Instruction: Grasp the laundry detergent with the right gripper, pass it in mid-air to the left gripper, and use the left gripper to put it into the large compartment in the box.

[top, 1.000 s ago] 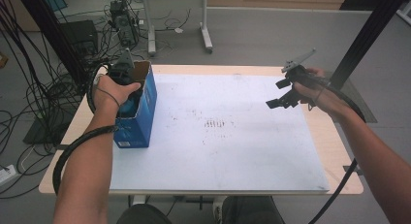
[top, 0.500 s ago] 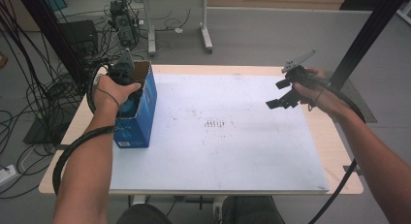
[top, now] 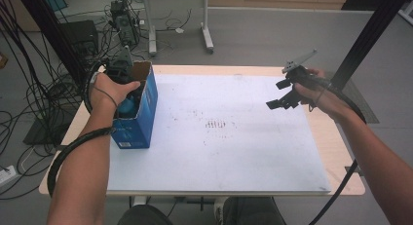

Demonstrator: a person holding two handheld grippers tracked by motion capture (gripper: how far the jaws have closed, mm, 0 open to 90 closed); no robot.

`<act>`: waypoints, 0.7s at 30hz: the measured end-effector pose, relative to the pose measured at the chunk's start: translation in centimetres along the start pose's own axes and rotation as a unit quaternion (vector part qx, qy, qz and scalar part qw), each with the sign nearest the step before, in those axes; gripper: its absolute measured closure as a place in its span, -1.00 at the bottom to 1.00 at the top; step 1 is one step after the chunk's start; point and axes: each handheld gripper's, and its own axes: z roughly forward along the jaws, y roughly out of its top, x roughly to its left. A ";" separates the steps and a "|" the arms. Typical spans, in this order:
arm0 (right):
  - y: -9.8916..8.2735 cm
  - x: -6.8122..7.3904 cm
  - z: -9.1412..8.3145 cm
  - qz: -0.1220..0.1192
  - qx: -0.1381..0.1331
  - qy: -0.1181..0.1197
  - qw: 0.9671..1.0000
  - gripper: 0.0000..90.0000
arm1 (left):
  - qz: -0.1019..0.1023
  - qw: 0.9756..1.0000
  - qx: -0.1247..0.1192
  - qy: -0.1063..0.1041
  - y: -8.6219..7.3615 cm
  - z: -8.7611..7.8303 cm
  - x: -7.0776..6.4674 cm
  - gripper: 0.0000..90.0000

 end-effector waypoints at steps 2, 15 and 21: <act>0.1 0.1 0.0 0.000 -0.001 0.000 1.000 -0.99 | 0.002 1.000 -0.002 -0.001 0.0 -0.4 -0.1 -0.40; 0.2 0.4 0.1 0.000 0.001 0.000 1.000 -0.99 | 0.010 1.000 -0.012 0.012 -1.0 -3.3 -0.2 -0.47; 0.6 0.6 0.1 -0.004 0.002 0.000 1.000 -0.99 | 0.019 0.999 -0.031 0.008 -1.4 -5.1 -0.7 -0.54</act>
